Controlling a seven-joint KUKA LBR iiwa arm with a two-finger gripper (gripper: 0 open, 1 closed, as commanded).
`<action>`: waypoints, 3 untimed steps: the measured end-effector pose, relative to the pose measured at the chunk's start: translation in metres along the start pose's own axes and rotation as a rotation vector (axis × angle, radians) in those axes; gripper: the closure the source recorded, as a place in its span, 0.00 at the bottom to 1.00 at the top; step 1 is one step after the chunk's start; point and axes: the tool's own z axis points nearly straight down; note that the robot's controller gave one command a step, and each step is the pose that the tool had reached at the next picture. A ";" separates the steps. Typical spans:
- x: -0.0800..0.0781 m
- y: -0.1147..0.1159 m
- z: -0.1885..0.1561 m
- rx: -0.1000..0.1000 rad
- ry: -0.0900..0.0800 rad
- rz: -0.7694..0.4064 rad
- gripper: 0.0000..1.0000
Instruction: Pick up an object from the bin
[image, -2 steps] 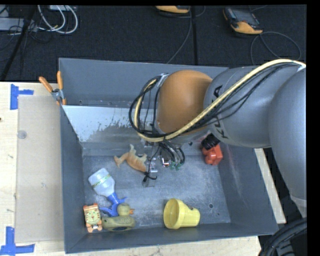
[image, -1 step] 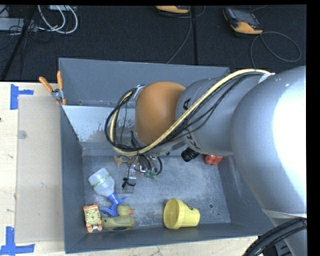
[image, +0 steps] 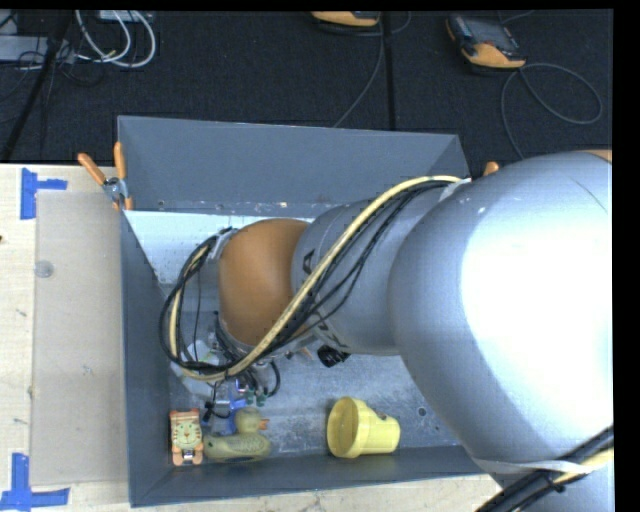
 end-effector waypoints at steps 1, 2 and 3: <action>-0.002 -0.010 0.001 -0.001 0.002 0.286 0.00; -0.018 0.011 -0.020 0.002 0.001 0.280 0.00; 0.014 0.007 -0.003 0.004 0.004 0.922 1.00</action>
Offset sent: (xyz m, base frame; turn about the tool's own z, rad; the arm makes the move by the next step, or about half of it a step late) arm 0.0264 0.0187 0.0297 0.2400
